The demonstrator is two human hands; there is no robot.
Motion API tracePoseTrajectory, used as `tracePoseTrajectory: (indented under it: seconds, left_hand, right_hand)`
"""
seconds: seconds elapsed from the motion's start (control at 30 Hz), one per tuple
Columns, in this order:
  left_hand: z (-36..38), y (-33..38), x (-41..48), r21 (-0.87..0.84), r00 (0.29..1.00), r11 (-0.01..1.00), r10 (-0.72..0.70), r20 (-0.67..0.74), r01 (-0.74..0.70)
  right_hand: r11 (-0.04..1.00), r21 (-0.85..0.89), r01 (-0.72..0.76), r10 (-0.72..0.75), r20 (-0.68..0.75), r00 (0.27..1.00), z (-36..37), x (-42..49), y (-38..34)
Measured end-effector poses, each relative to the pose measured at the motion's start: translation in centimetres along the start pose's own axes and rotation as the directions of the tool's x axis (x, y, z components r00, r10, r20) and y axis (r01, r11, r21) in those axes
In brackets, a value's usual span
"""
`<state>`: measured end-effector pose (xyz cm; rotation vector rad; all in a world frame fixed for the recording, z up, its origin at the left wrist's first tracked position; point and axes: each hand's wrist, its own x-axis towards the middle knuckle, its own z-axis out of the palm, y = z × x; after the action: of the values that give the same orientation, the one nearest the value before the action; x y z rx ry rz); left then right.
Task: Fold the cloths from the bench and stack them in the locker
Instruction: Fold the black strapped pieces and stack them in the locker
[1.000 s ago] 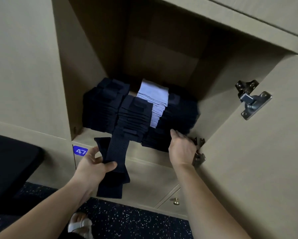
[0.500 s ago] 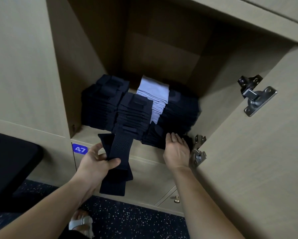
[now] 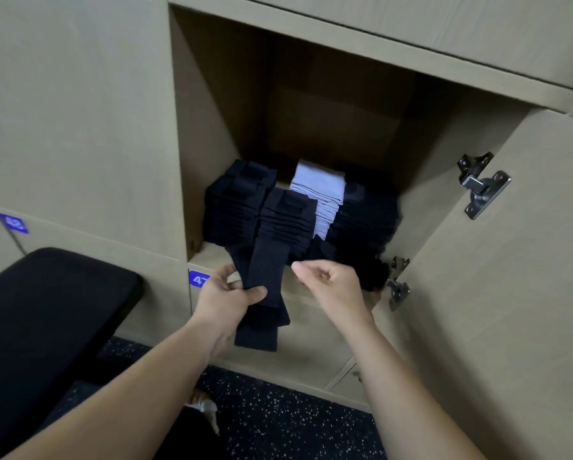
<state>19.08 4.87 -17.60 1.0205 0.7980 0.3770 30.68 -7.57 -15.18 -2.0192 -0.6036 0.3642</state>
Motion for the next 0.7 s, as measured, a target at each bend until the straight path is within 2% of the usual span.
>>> tracePoseTrajectory:
  seconds: [0.07, 0.17, 0.3, 0.47, 0.6, 0.7]
  left_hand:
    - [-0.1, 0.2, -0.8, 0.015, 1.0, 1.0, 0.018, -0.006, -0.018]
    - [-0.2, 0.7, -2.2, 0.073, 0.998, 0.997, 0.041, -0.038, -0.038]
    - [0.1, 2.0, -4.6, 0.103, 0.997, 0.995, 0.026, -0.077, -0.018]
    - [0.2, 2.5, -4.9, 0.168, 0.985, 0.985, 0.056, -0.166, -0.027]
    - [1.0, 2.7, -4.9, 0.135, 0.978, 0.99, 0.07, -0.196, -0.044]
    - [1.3, 2.8, -4.7, 0.11, 0.973, 0.991, 0.102, -0.205, -0.08]
  right_hand:
    - [0.997, 0.07, -0.038, 0.031, 0.096, 0.995, 1.0, -1.6, -0.8]
    - [0.992, 0.115, -0.041, 0.029, 0.104, 0.994, 2.3, -3.0, -1.7]
    - [0.982, 0.177, -0.069, 0.07, 0.0, 0.998, 3.4, -4.1, -2.1]
    - [0.979, 0.203, -0.007, 0.03, -0.111, 0.993, 4.1, -5.0, -2.6]
    - [0.987, 0.162, 0.019, 0.022, -0.249, 0.968, 3.9, -5.1, -2.6]
    - [0.977, 0.213, -0.015, 0.072, -0.263, 0.962, 2.8, -4.1, -2.4]
